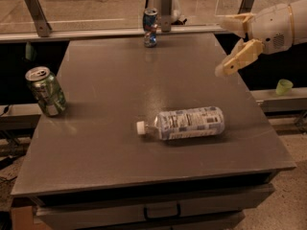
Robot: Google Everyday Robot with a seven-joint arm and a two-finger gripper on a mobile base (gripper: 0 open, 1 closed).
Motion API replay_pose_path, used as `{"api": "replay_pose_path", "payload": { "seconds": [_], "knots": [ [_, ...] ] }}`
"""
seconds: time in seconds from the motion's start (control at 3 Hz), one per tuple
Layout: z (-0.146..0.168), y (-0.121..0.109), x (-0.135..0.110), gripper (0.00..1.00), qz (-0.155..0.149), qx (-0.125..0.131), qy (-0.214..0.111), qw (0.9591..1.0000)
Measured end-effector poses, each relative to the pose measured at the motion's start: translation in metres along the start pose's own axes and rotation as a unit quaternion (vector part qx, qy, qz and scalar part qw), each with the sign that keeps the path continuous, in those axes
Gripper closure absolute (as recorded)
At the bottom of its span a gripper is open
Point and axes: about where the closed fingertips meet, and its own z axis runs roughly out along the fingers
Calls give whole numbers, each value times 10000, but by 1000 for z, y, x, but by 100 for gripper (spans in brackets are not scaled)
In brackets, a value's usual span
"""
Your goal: Knock blue plastic bottle over
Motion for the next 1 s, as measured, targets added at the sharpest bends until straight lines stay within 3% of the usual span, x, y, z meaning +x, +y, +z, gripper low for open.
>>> {"api": "replay_pose_path", "payload": {
  "seconds": [0.33,0.67,1.0],
  "knots": [
    [-48,-31,17,0,10,714,296,9970],
    [-103,-53,24,0,101,1484,618,9869],
    [-110,-56,25,0,118,1578,665,9852]
  ]
}}
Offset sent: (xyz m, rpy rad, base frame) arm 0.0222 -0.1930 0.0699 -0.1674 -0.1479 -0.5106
